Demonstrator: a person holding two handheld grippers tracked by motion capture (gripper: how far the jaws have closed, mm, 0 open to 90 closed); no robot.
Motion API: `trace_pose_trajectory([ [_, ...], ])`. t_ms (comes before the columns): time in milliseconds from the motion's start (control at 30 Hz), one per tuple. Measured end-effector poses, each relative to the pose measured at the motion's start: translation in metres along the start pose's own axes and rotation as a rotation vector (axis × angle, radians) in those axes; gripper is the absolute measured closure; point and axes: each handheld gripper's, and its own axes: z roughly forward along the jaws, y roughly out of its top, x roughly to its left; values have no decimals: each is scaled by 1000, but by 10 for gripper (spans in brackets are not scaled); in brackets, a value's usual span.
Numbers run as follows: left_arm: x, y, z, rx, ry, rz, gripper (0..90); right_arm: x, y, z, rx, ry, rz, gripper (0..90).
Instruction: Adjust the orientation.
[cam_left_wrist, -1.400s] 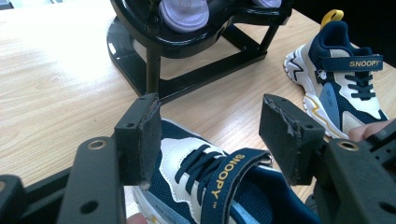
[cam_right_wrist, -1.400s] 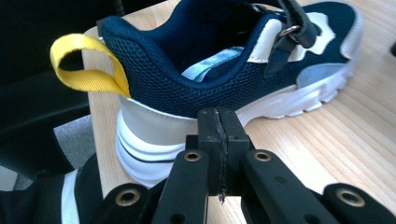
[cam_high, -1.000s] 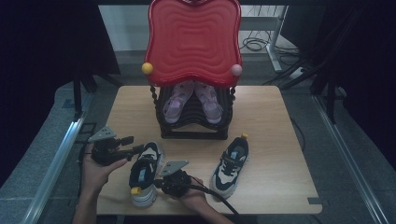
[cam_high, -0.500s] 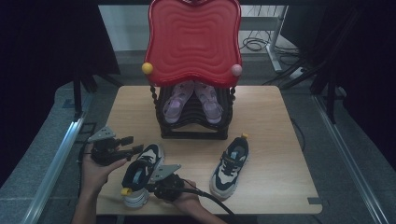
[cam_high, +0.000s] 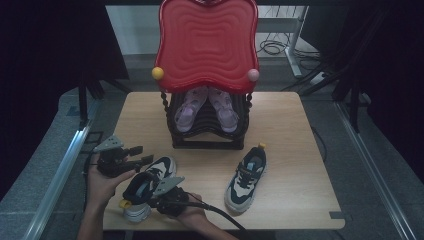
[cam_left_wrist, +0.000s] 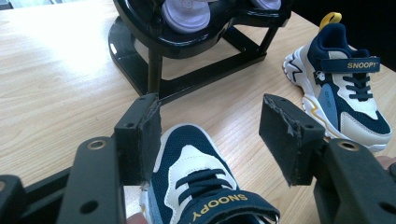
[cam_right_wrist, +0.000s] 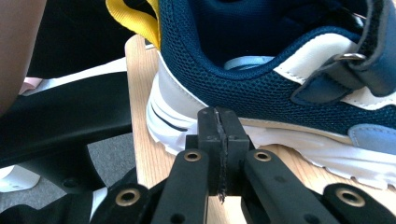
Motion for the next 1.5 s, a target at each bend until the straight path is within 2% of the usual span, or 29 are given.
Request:
trace_pose_trajectory([
  [400, 0, -1, 2, 2, -1, -3, 395, -2, 1, 8, -9, 16, 13, 900],
  [600, 1, -1, 3, 8, -1, -2, 395, -1, 1, 1, -17, 13, 13, 899],
  [667, 0, -2, 4, 11, -1, -1, 395, -2, 3, -13, -36, -9, -1, 897],
  [733, 1, -2, 4, 15, -2, 0, 395, -4, 3, -19, -46, -19, -2, 896],
  [933, 0, -3, 4, 16, 6, -6, 395, -17, 0, -62, -97, -84, 21, 895],
  [1100, -1, -4, 4, 21, 8, -11, 395, -26, -12, -100, -114, -153, 27, 890],
  [1200, -5, -4, 3, 16, -27, -8, 395, -32, -23, -124, -116, -206, 31, 890],
  [1400, -11, -4, 7, 34, -27, 5, 394, -40, -40, -165, -136, -288, 52, 890],
  [1500, -11, -6, 10, 45, -32, -3, 394, -42, -49, -184, -150, -328, 71, 890],
])
